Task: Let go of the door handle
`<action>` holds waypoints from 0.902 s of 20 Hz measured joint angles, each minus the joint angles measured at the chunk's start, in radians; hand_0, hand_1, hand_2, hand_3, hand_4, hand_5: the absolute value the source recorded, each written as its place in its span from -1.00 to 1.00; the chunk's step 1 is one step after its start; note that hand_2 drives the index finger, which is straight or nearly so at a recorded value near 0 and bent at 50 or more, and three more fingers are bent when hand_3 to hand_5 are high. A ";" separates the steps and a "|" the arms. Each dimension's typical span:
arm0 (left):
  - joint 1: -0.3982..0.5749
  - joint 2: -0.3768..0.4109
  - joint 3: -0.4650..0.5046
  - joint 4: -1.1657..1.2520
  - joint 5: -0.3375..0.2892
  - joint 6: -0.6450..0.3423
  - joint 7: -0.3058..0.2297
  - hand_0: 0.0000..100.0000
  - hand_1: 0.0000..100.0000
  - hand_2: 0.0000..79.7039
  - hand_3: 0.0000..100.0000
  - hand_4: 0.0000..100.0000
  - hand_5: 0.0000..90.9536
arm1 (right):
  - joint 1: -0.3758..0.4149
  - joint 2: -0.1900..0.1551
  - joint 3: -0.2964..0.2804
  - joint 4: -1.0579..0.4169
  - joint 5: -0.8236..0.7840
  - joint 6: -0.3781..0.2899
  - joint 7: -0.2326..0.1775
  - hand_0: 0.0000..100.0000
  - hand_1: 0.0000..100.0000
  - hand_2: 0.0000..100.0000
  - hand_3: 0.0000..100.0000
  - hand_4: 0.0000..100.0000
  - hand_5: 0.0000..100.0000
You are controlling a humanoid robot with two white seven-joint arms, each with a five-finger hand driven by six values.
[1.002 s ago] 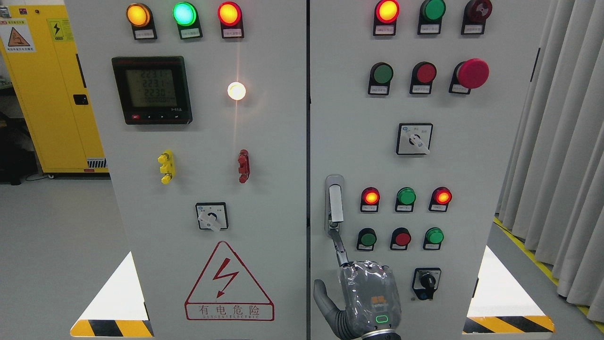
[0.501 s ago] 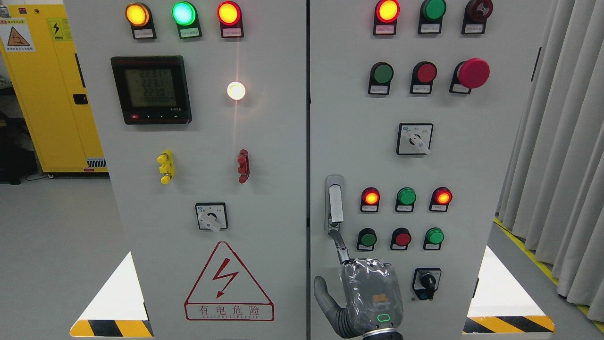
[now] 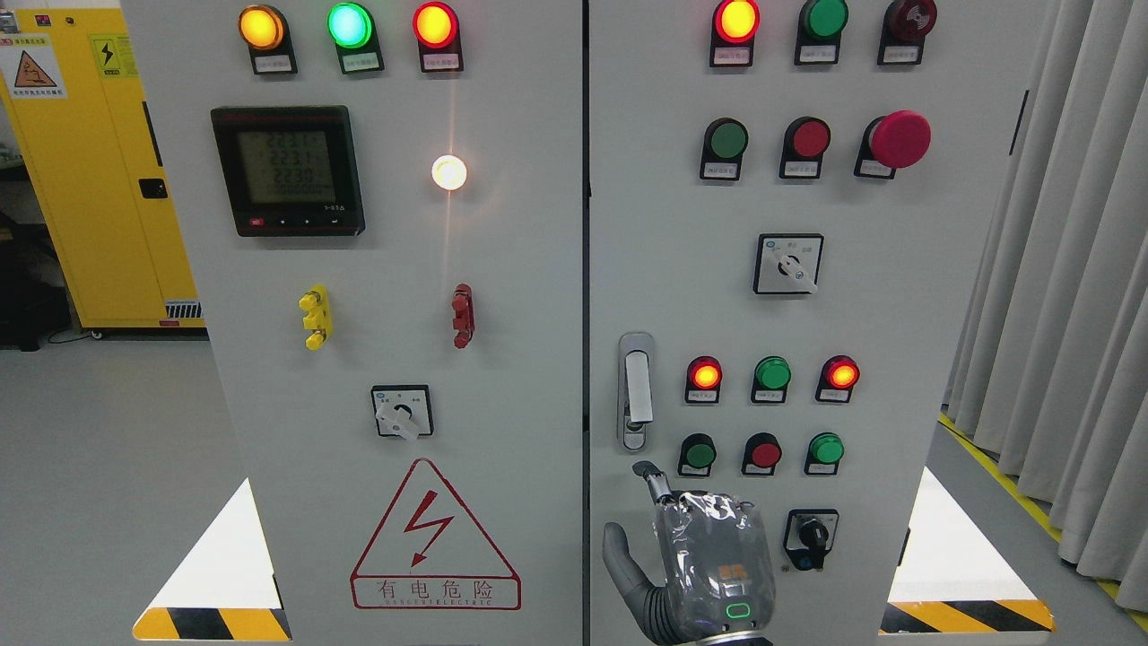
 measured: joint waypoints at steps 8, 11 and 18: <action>0.000 0.000 0.000 0.000 0.000 0.000 0.000 -0.76 0.11 -1.00 -1.00 -1.00 -1.00 | 0.017 0.000 -0.036 -0.042 -0.022 -0.008 -0.004 0.06 -0.21 0.75 1.00 1.00 1.00; 0.000 0.000 0.000 0.000 0.000 -0.001 0.000 -0.76 0.11 -1.00 -1.00 -1.00 -1.00 | 0.004 -0.002 -0.044 -0.052 -0.029 -0.012 0.005 0.17 -0.47 0.84 1.00 1.00 1.00; 0.000 0.000 0.000 0.000 0.000 -0.001 0.000 -0.76 0.11 -1.00 -1.00 -1.00 -1.00 | -0.035 -0.004 -0.056 -0.066 -0.037 -0.024 0.029 -0.16 -0.74 0.94 1.00 1.00 1.00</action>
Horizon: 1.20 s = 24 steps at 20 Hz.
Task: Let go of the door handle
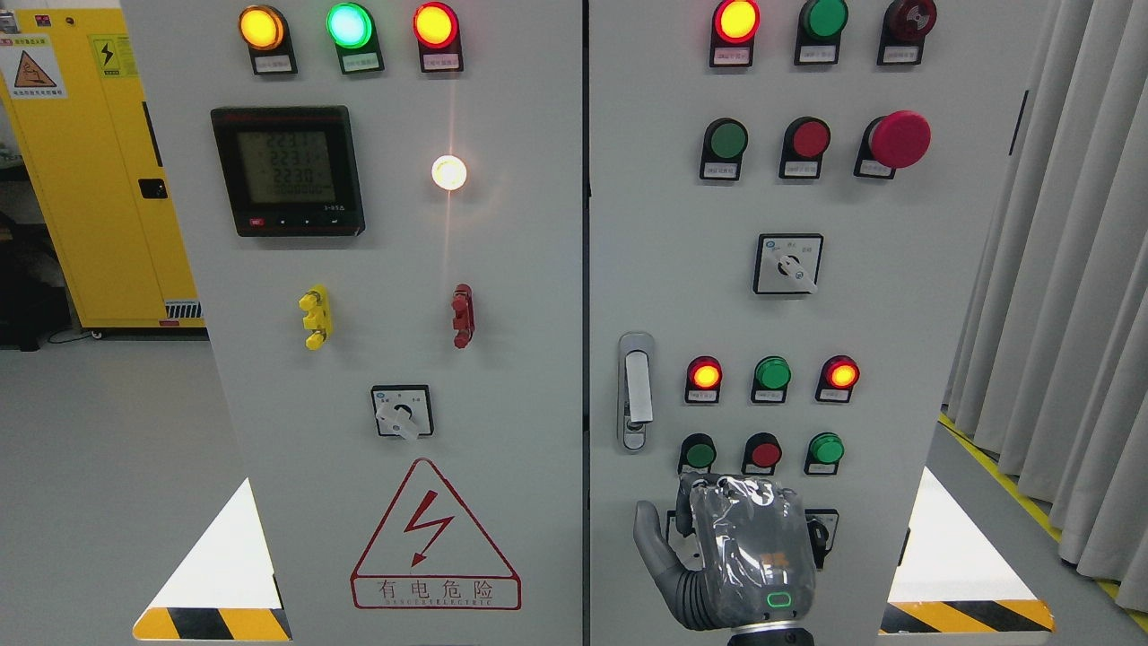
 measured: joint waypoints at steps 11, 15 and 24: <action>0.000 0.000 0.000 0.000 0.000 0.000 0.000 -0.76 0.11 -1.00 -1.00 -1.00 -1.00 | -0.082 0.000 0.005 0.000 0.001 -0.001 0.049 -0.27 -0.64 0.95 1.00 1.00 1.00; 0.000 0.000 0.000 0.000 0.000 0.000 0.000 -0.76 0.11 -1.00 -1.00 -1.00 -1.00 | -0.109 0.001 0.007 0.008 0.003 0.002 0.060 -0.27 -0.64 0.94 1.00 1.00 1.00; 0.000 0.000 0.000 0.000 0.000 0.000 0.000 -0.76 0.11 -1.00 -1.00 -1.00 -1.00 | -0.154 0.003 0.011 0.028 0.005 0.004 0.083 -0.30 -0.52 0.95 1.00 1.00 1.00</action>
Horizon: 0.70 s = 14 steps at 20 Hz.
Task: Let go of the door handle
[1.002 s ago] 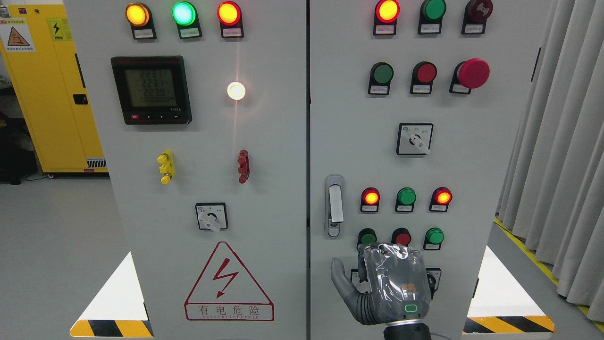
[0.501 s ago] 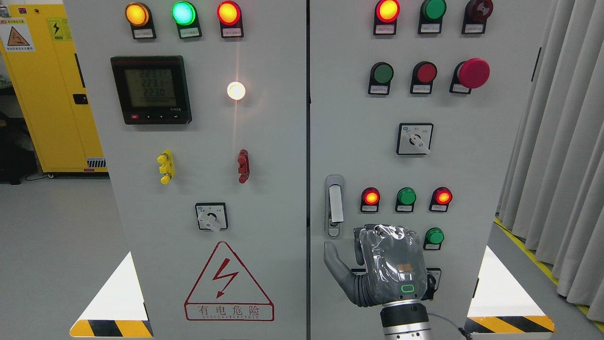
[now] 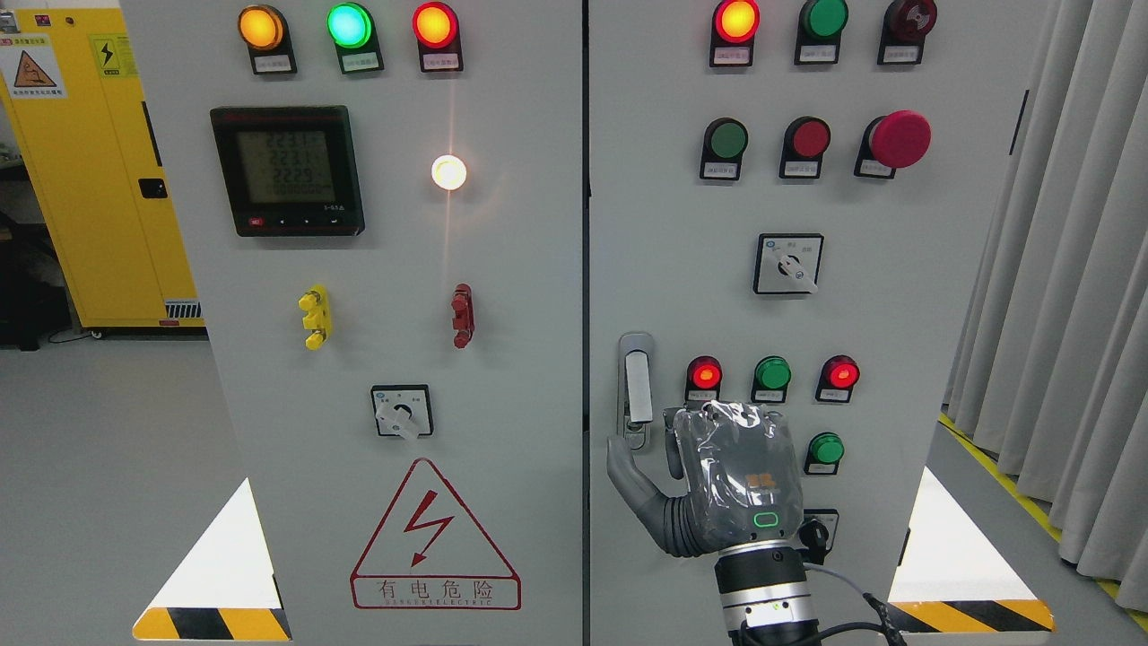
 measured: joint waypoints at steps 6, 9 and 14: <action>0.000 0.000 0.000 0.000 0.000 0.000 0.000 -0.76 0.11 -1.00 -1.00 -1.00 -1.00 | -0.020 0.000 0.001 0.011 0.000 0.003 0.005 -0.31 -0.45 0.95 1.00 1.00 1.00; 0.000 0.000 0.000 0.000 0.000 -0.001 0.000 -0.76 0.11 -1.00 -1.00 -1.00 -1.00 | -0.027 0.001 0.001 0.016 0.000 0.003 0.007 -0.29 -0.45 0.94 1.00 1.00 1.00; 0.000 0.000 0.000 0.000 0.000 -0.004 0.000 -0.76 0.11 -1.00 -1.00 -1.00 -1.00 | -0.042 0.001 0.000 0.031 0.000 0.008 0.007 -0.27 -0.44 0.94 1.00 1.00 1.00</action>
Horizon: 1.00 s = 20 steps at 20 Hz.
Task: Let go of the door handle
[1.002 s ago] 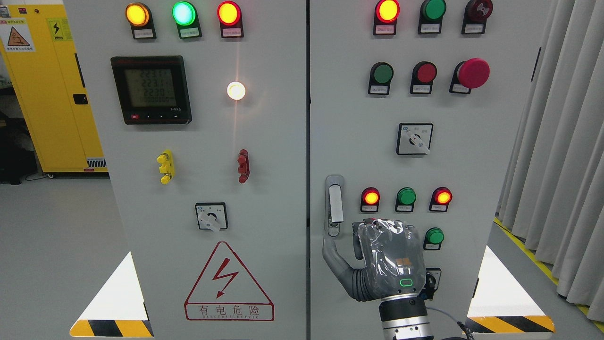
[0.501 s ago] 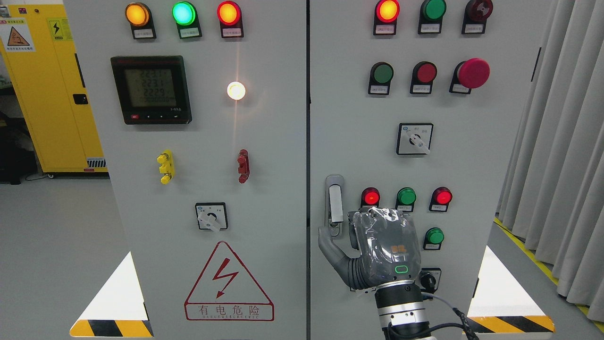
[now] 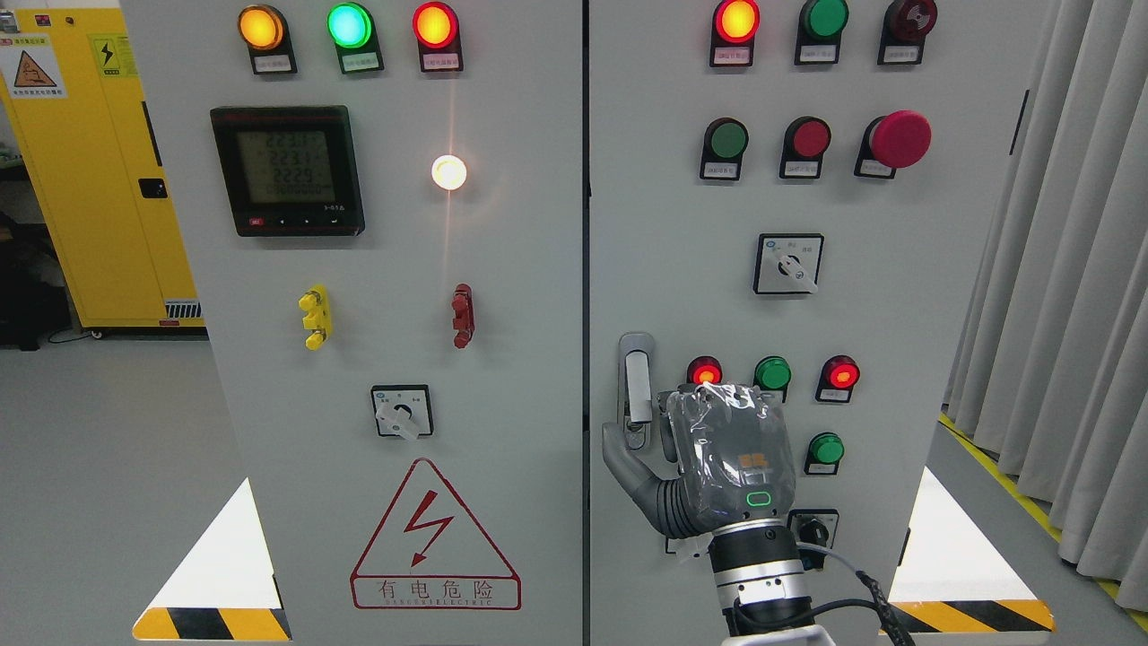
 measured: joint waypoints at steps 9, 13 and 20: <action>0.000 0.000 0.000 0.000 0.000 0.003 0.000 -0.76 0.11 -1.00 -1.00 -1.00 -1.00 | -0.009 0.001 -0.004 0.021 0.002 0.007 0.003 -0.26 -0.40 0.93 1.00 1.00 1.00; 0.000 0.000 0.000 0.000 0.000 0.004 0.000 -0.76 0.11 -1.00 -1.00 -1.00 -1.00 | -0.013 0.001 -0.005 0.028 0.002 0.009 0.001 -0.22 -0.39 0.93 1.00 1.00 1.00; 0.000 0.000 0.000 0.000 0.000 0.004 0.000 -0.76 0.11 -1.00 -1.00 -1.00 -1.00 | -0.024 0.002 -0.007 0.036 0.001 0.009 -0.001 -0.17 -0.39 0.92 1.00 1.00 1.00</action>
